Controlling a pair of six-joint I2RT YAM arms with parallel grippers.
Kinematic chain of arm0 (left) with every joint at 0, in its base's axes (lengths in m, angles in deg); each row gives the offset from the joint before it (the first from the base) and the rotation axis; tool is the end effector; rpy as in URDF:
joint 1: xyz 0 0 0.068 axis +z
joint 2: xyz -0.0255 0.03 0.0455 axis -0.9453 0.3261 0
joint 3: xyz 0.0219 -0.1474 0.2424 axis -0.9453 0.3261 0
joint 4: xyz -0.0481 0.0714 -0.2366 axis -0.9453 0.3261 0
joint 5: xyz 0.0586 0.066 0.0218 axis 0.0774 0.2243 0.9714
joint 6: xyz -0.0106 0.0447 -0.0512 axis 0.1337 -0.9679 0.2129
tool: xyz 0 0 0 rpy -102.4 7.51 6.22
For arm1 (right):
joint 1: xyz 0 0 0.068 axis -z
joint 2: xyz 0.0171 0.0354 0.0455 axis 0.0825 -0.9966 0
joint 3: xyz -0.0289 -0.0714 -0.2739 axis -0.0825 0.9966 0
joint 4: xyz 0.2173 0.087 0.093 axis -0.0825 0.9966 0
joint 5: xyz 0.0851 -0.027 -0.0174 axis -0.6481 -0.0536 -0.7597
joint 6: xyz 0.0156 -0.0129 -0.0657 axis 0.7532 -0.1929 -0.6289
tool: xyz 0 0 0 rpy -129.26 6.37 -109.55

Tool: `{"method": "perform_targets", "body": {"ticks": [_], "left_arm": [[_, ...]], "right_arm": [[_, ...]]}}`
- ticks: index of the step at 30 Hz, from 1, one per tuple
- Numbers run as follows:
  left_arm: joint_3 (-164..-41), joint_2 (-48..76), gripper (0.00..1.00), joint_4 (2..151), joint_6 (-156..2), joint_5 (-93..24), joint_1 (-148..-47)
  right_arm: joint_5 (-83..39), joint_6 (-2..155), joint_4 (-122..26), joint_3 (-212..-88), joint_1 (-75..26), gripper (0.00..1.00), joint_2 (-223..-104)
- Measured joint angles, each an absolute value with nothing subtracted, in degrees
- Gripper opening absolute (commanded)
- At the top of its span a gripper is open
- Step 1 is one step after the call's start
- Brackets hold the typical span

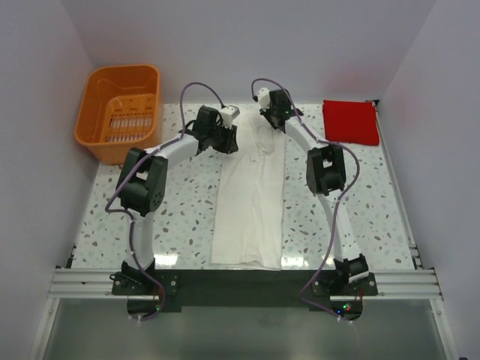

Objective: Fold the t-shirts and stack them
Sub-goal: Fold the tshirt

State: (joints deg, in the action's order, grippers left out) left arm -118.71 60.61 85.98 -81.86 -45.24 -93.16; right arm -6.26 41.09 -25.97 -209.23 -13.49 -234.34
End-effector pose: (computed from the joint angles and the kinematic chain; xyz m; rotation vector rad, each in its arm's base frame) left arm 0.4462 -0.2015 0.1826 0.4885 2.2806 -0.6371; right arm 0.5763 0.1810 0.1518 -0.8249 2.1128 -0.2619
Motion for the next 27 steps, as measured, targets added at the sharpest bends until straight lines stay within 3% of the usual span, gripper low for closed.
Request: {"method": "perform_targets", "body": {"ticks": [6,14,20,27], "left_arm": [[-110.86,49.55,0.40,85.17,-85.78,-48.32,-93.16],[-102.76,42.29,0.40,88.19,-95.55,-54.99,-93.16],[-87.06,24.39,0.45,97.39,-116.53,-61.61,-93.16],[-76.29,3.84,0.51,114.29,-151.81,-70.59,-94.69]], "right_arm": [[-8.82,42.31,-30.78,-206.24,-12.85,0.53,-231.83],[-19.33,48.17,-22.47,-194.63,-12.50,0.62,-214.19],[-33.80,44.71,-15.59,-170.52,-12.52,0.63,-190.19],[-45.08,27.80,-3.19,-144.43,-16.44,0.66,-166.63]]}}
